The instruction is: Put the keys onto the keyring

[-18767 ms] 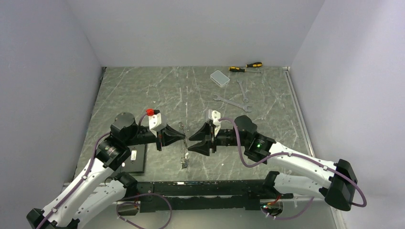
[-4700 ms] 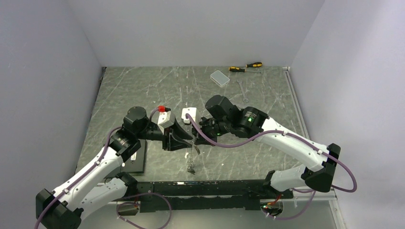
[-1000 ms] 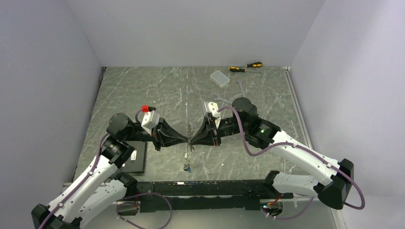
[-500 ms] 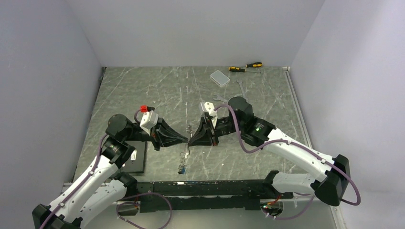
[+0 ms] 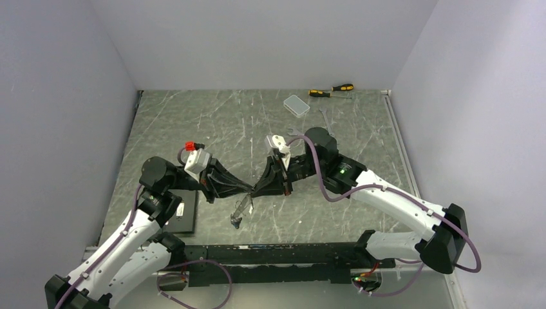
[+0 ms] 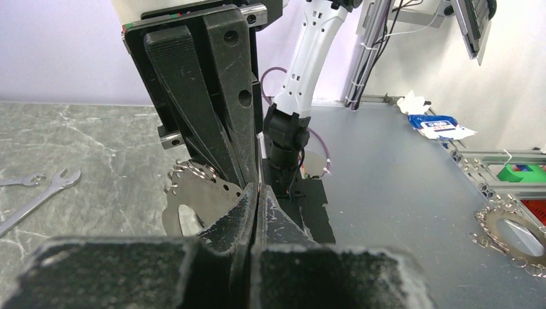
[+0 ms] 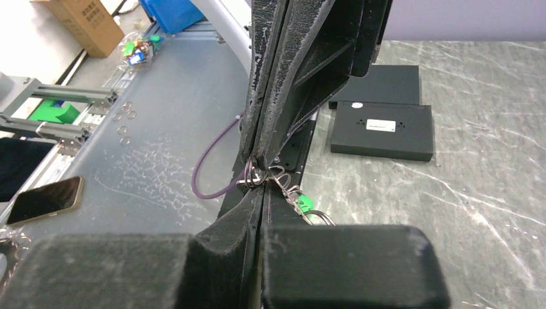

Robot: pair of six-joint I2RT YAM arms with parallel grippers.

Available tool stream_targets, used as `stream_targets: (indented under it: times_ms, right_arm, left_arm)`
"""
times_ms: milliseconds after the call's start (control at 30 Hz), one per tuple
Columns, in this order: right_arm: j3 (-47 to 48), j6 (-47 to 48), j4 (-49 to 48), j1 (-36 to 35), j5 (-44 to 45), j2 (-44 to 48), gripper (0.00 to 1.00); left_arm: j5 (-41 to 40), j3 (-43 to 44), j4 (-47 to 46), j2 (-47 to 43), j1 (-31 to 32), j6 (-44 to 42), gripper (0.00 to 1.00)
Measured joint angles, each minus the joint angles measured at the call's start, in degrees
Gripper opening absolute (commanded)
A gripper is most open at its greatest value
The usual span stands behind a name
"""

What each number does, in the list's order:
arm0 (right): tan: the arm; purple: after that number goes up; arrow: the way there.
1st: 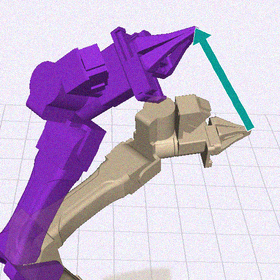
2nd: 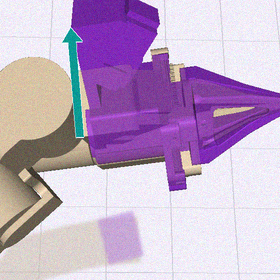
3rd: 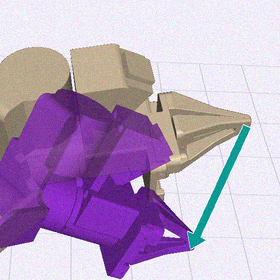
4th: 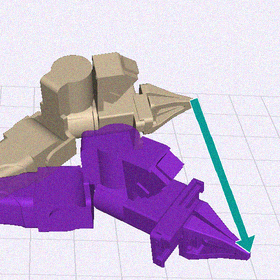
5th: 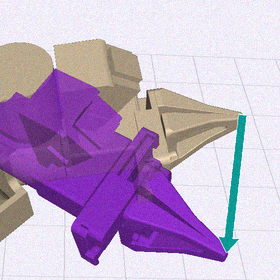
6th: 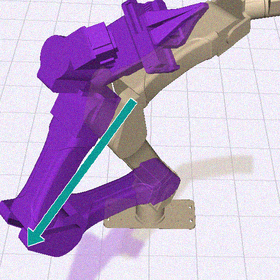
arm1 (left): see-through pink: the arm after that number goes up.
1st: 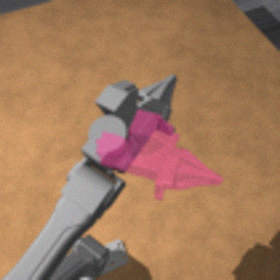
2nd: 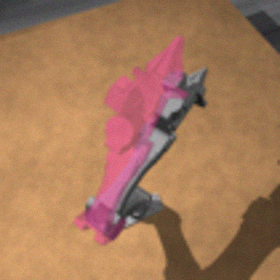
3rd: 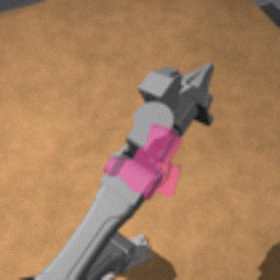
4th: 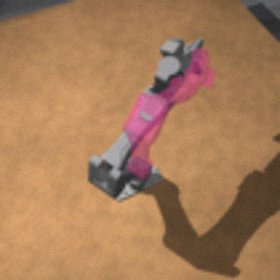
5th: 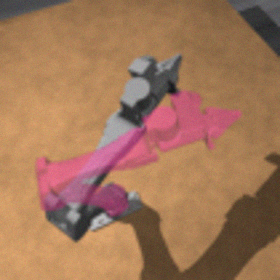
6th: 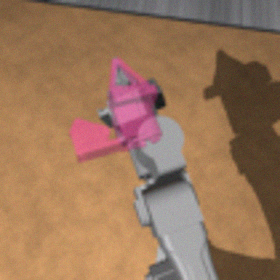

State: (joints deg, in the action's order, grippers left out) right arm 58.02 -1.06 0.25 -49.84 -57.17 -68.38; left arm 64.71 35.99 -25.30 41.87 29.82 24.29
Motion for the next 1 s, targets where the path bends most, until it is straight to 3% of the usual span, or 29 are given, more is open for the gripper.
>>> stream_targets:
  times_ms: [100, 233, 333, 633, 1000]
  right_arm:
    - [0.2, -0.7, -0.8, 0.0, -0.5, -0.4, 0.07]
    - [1.2, -0.3, 0.2, 0.0, -0.2, -0.8, 0.33]
    - [1.2, 1.2, 1.7, 0.0, 1.7, -0.6, 0.43]
    - [-1.2, 3.9, 5.1, 0.0, 7.2, 7.2, 0.45]
    - [-6.1, 2.7, -2.3, 0.0, 13.9, 9.5, 0.41]
  left_arm:
    - [0.2, -0.2, -1.9, 0.2, -0.1, 1.2, 0.00]
    - [-0.1, -0.2, -2.8, 0.2, -0.2, 1.7, 0.00]
    - [-1.1, -0.2, -0.1, -0.7, -0.1, 0.1, 0.00]
    - [-8.4, -0.4, 1.7, -2.6, 0.0, 0.9, 0.00]
    - [-13.9, -8.4, -11.4, -1.5, 0.1, 9.0, 0.00]
